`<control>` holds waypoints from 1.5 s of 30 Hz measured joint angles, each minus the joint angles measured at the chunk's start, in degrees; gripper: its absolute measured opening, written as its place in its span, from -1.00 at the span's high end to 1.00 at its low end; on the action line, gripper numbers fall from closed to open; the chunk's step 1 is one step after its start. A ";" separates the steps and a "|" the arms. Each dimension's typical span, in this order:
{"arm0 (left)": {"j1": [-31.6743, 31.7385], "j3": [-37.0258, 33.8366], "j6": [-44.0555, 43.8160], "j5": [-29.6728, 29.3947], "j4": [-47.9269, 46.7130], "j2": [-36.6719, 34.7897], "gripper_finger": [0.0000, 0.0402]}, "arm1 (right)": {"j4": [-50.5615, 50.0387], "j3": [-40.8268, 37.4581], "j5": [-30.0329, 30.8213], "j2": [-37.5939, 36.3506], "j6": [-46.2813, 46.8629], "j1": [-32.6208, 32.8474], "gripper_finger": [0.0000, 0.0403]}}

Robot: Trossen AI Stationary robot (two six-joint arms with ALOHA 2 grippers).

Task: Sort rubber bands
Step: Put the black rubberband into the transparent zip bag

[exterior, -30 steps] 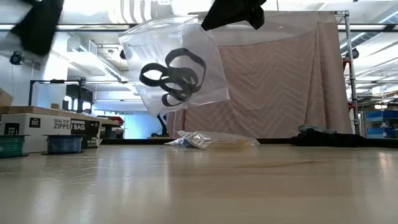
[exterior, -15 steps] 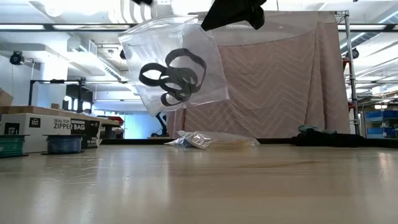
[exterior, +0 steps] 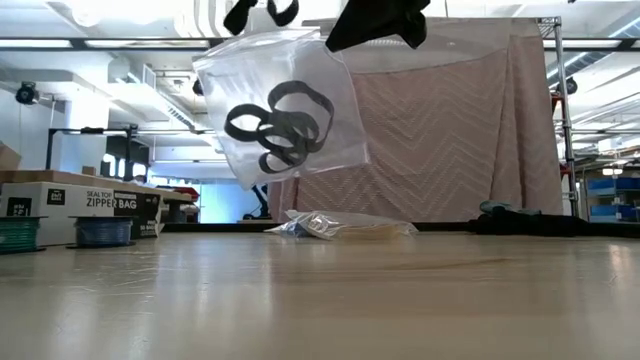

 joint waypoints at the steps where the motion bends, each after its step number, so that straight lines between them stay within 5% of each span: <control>1: 0.09 0.00 0.01 0.15 -0.90 -0.21 1.00 | -0.29 0.00 0.01 0.00 0.16 -0.02 1.00; 19: 0.68 -0.02 -0.02 1.85 -2.99 -1.56 1.00 | 1.93 0.00 0.20 0.00 9.73 -0.15 1.00; 45: 2.02 -0.09 7.78 9.45 0.65 -1.52 0.97 | 8.44 0.02 0.18 0.00 6.13 -4.15 1.00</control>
